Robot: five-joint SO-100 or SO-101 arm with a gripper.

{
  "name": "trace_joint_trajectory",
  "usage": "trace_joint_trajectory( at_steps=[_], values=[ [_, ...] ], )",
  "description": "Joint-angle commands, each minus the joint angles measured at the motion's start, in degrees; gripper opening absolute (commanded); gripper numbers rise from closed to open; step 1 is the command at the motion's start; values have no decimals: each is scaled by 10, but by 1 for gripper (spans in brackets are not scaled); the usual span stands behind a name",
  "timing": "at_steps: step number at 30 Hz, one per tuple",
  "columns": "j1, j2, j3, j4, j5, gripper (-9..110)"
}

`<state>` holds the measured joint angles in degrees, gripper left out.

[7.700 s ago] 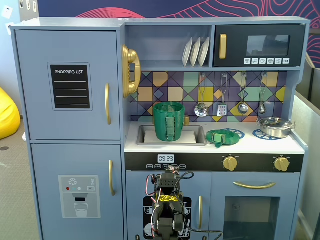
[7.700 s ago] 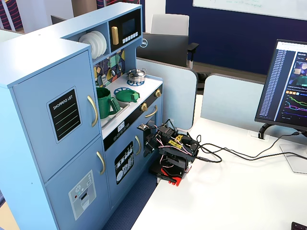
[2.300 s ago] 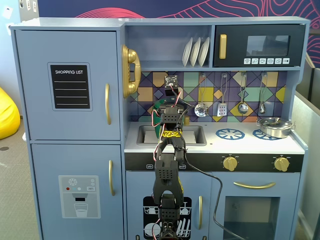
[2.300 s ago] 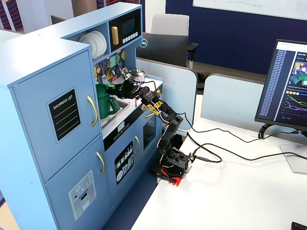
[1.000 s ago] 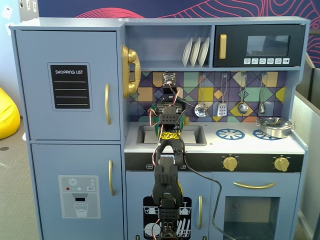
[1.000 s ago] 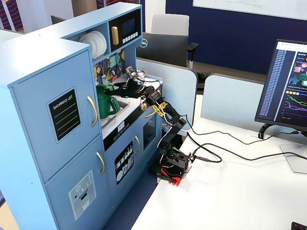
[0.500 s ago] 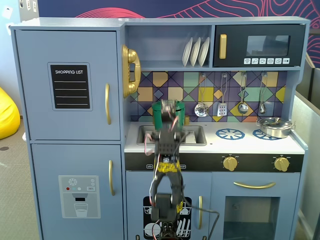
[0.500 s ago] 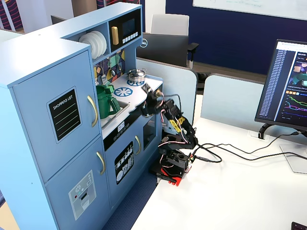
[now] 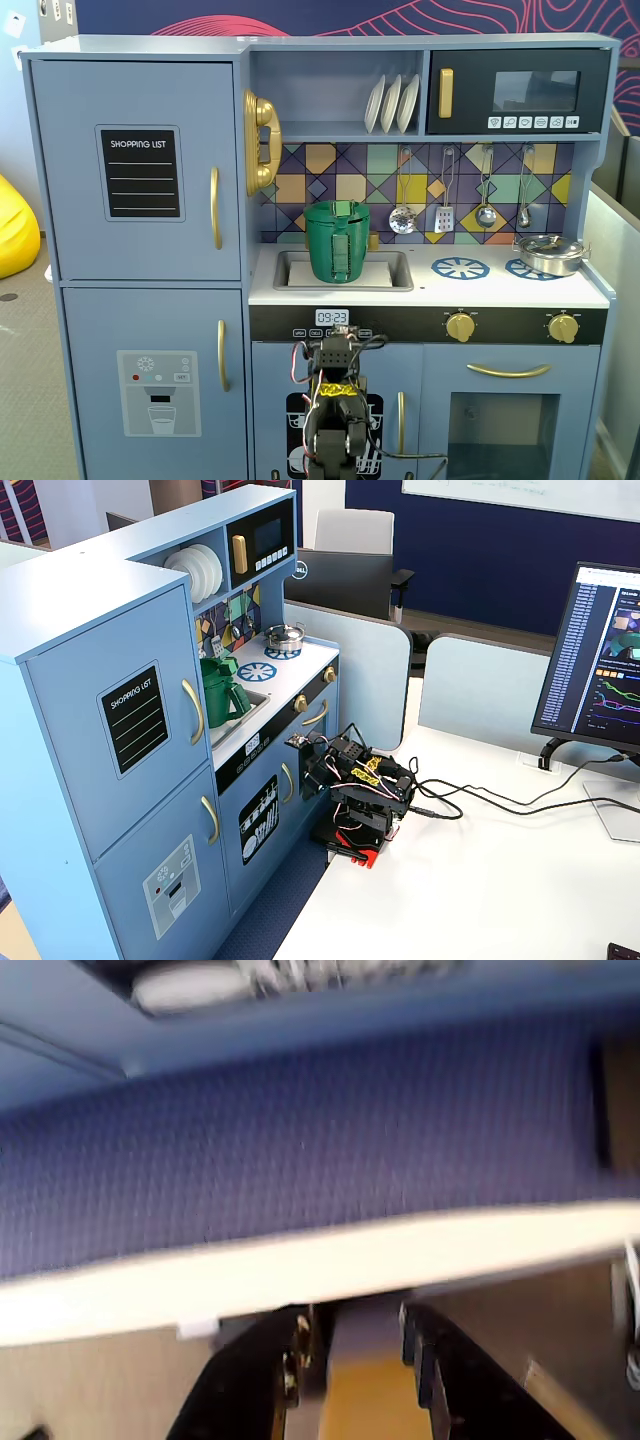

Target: Pick up the lid from the counter and put it on the green recipient

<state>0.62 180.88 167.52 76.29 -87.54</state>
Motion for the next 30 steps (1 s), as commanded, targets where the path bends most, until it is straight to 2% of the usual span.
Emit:
trace_joint_trajectory(
  at_steps=[1, 5, 8, 30],
  values=[
    [-20, 11, 32, 52, 2, 0],
    [-22, 11, 38, 86, 33, 2],
    [-17, 11, 40, 113, 12, 2],
    [2, 12, 41, 115, 11, 2]
  ],
)
